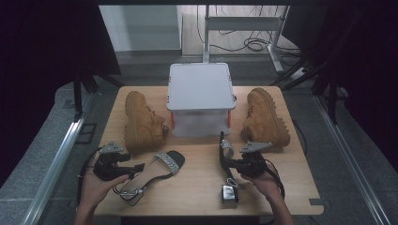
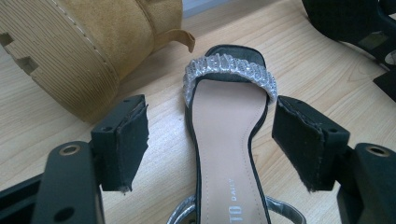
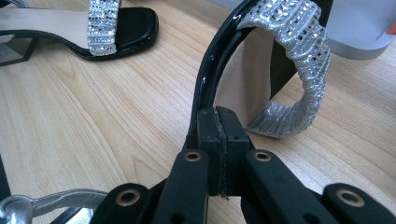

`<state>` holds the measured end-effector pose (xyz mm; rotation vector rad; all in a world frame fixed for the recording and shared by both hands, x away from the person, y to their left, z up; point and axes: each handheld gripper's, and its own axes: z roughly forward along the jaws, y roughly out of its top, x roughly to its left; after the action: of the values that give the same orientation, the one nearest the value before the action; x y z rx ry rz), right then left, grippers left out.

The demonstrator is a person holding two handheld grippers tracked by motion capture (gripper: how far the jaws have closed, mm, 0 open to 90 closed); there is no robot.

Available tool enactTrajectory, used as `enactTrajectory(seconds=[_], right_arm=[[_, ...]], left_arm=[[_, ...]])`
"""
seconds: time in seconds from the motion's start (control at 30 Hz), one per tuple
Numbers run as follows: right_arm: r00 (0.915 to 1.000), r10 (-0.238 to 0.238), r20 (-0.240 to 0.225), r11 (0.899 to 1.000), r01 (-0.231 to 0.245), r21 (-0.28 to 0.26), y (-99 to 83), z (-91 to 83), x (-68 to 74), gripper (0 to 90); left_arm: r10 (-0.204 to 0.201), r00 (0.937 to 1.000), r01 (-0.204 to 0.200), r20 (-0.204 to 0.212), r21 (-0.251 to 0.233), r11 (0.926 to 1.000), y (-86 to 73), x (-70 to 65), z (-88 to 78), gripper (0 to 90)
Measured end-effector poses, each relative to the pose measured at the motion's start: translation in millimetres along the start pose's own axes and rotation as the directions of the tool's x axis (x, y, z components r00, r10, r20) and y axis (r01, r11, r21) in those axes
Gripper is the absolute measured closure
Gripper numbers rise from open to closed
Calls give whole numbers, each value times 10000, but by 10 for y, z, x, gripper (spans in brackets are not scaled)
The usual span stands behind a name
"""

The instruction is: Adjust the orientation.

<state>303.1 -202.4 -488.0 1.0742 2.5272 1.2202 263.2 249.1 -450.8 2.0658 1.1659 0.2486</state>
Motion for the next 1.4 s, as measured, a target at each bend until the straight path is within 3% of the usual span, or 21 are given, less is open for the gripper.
enactTrajectory(seconds=[0.57, 1.1, 1.4], right_arm=[[9995, -222, 243, 9997, 221, 39, 43, 17, 61, 896], [9992, -370, 136, 9993, 370, 47, 115, 89, 140, 897], [9953, -879, -396, 9942, 901, 593, 181, 352, 336, 896]], left_arm=[[-84, 10000, 84, -47, 94, 9999, -32, 21, 1, 275], [-105, 9999, 106, -72, 126, 9999, -49, 31, -9, 275], [-126, 9999, 128, -105, 165, 9998, -61, 40, -4, 275]])
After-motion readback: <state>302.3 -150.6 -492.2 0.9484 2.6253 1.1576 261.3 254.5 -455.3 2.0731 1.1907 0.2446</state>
